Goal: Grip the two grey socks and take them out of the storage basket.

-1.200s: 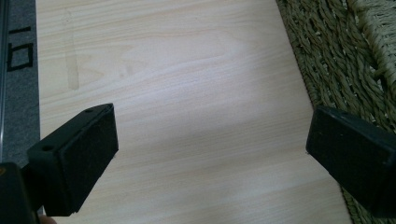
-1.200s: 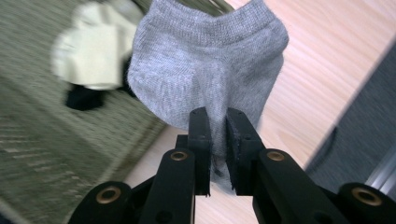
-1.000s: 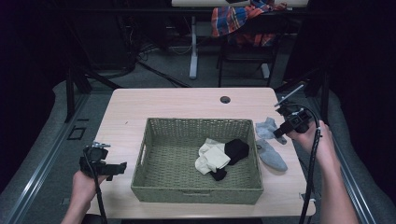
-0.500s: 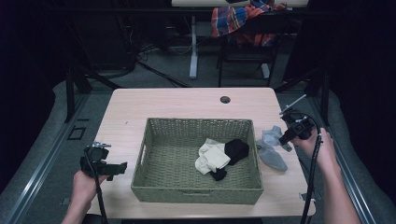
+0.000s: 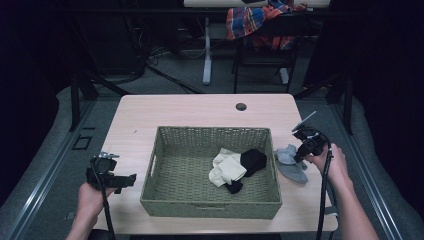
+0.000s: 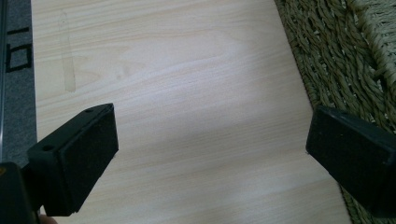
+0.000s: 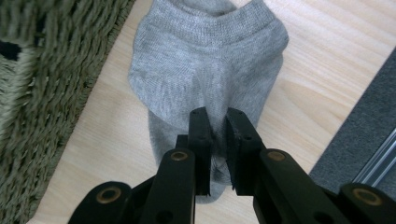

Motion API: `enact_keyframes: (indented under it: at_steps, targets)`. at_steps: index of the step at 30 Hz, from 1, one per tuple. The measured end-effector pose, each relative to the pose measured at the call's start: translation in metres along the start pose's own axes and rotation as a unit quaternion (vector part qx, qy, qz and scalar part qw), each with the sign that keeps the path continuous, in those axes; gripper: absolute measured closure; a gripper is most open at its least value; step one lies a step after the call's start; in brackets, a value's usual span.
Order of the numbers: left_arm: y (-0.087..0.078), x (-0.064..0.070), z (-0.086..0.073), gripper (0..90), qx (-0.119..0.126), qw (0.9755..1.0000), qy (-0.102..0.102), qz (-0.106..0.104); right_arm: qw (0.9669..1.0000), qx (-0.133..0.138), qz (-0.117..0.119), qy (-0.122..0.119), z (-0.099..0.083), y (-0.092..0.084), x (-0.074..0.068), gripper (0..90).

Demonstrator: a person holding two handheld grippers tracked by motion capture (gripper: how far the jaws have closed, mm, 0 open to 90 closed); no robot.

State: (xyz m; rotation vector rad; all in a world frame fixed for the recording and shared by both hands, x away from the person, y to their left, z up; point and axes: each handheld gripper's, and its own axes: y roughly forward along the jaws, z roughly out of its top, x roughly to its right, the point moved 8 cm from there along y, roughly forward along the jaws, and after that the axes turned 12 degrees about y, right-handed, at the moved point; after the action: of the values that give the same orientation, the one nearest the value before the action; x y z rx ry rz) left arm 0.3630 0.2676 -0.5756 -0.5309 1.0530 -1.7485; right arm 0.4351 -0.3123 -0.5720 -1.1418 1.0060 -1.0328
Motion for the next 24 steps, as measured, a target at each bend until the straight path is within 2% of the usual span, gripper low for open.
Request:
enact_keyframes:
  at_steps: [5,8,9,11,14,15,18,20,22,24]
  targets:
    - [0.000,0.000,0.000,2.5,-0.002,1.0000,0.003,0.000,0.9998,-0.012,0.012,0.011,-0.002,0.014,0.001,81.3]
    - [0.000,0.000,0.000,2.5,-0.003,1.0000,0.004,-0.001,0.9998,-0.014,0.014,0.009,-0.003,0.017,0.000,81.0]
    - [0.000,0.000,0.000,2.5,-0.002,1.0000,0.003,0.000,0.9996,-0.023,0.014,0.002,-0.003,0.016,0.001,80.8]
    - [0.000,0.000,0.000,2.5,-0.004,1.0000,0.004,-0.001,0.9996,-0.019,0.021,0.007,-0.003,0.021,-0.001,80.0]
    - [-0.001,0.000,0.000,2.5,-0.002,1.0000,0.003,-0.001,0.9993,-0.029,0.022,0.002,-0.005,0.023,0.001,76.3]
    - [0.000,0.000,0.000,2.5,-0.001,1.0000,0.003,0.000,0.9994,-0.021,0.028,0.008,-0.005,0.023,0.000,74.2]
    - [-0.001,0.001,0.000,2.5,-0.001,1.0000,0.004,0.000,0.9993,-0.005,0.035,0.007,-0.005,0.013,-0.001,60.4]
    - [-0.001,0.001,0.000,2.5,0.000,1.0000,0.004,-0.001,0.9990,0.019,0.040,0.011,-0.005,0.002,-0.004,48.7]
    - [-0.002,0.001,0.000,2.4,0.001,1.0000,0.002,-0.001,0.9988,0.029,0.040,0.005,-0.005,-0.008,-0.005,40.2]
    - [-0.002,0.001,0.001,2.4,0.003,1.0000,0.003,0.000,0.9977,0.051,0.042,0.015,-0.007,-0.017,-0.008,32.5]
